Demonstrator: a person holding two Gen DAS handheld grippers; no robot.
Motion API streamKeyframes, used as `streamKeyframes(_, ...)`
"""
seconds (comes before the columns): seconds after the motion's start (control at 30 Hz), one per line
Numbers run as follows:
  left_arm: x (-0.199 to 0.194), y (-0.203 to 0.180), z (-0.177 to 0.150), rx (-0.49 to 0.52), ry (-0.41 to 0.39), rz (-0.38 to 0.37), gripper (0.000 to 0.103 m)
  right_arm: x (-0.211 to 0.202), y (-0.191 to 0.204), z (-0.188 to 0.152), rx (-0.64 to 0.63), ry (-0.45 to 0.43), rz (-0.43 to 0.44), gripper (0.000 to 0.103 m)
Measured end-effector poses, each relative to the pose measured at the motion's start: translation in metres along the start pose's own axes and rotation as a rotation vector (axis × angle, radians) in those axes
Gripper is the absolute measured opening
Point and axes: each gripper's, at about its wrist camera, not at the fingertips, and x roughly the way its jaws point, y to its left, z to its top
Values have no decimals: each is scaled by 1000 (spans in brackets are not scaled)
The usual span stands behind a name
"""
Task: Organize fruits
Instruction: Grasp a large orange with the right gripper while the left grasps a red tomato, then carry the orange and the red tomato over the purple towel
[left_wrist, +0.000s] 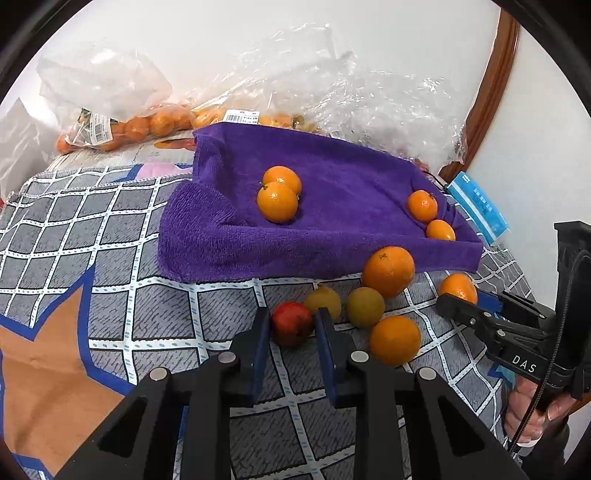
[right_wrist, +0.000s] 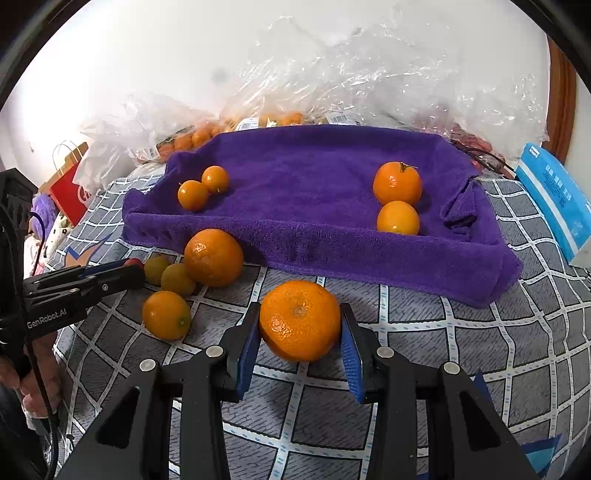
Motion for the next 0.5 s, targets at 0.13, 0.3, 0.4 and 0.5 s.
streamKeyframes(0.13,-5,0,-1,-1,-23,-3,24,-2,-1,0,6,-13,2,40)
streamKeyframes(0.3,-10,0,1,-10,-43,6,24,-4,-3,1,14,-23,-6,40)
streamKeyframes(0.4,-17,0,3,-17,-77,17,24,-7,-4,2,23,-32,-18,40)
streamKeyframes(0.5,-25,-1,8,-34,-76,10,24,-11,-4,4,30,-30,-41,40)
